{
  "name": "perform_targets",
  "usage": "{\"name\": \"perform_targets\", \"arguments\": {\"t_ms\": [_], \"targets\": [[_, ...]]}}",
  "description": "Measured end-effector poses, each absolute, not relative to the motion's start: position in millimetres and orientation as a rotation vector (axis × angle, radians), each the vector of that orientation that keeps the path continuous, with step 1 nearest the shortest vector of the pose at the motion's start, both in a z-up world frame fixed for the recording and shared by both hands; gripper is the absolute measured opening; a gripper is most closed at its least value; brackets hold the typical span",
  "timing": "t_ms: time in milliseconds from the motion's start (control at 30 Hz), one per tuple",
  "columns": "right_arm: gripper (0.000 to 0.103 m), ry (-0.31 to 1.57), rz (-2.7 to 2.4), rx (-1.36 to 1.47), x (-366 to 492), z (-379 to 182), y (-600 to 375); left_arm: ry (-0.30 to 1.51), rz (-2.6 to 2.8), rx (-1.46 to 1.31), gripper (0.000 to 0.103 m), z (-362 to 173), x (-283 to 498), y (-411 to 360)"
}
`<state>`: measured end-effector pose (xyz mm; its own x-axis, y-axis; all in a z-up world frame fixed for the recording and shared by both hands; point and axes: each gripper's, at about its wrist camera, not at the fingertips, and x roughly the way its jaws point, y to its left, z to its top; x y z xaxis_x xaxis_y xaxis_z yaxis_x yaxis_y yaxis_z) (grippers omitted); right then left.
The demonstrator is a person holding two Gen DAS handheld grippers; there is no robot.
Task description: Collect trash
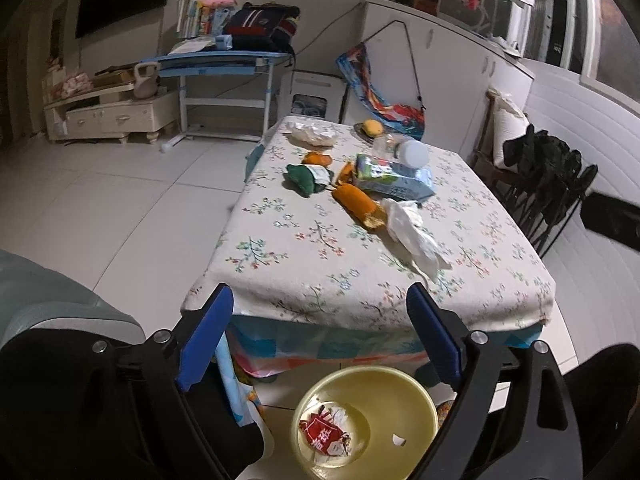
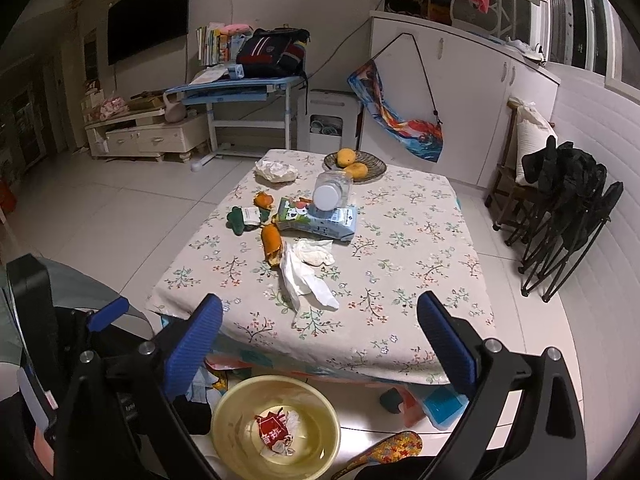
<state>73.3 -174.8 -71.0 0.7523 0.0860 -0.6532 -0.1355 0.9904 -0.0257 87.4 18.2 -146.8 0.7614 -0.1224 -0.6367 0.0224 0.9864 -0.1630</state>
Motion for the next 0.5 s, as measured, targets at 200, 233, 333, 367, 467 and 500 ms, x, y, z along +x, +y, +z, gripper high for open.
{"name": "perform_targets", "arguments": {"t_ms": [200,233,333,367,467,500], "targets": [[0.094,0.726,0.138,-0.074,84,-77,-171,0.696,-0.054,-0.171,0.086,-143,107,26],[0.094,0.731,0.140,-0.074,86,-79,-171,0.697,-0.051,-0.175,0.086,-143,111,27],[0.094,0.747,0.145,-0.070,94,-84,-170,0.699,-0.038,-0.188,0.086,-143,120,31],[0.094,0.751,0.148,-0.068,96,-86,-170,0.701,-0.033,-0.193,0.086,-144,122,33],[0.094,0.769,0.164,-0.054,105,-94,-171,0.716,-0.019,-0.201,0.086,-146,133,35],[0.094,0.775,0.171,-0.050,108,-97,-172,0.719,-0.016,-0.202,0.086,-147,135,35]]}}
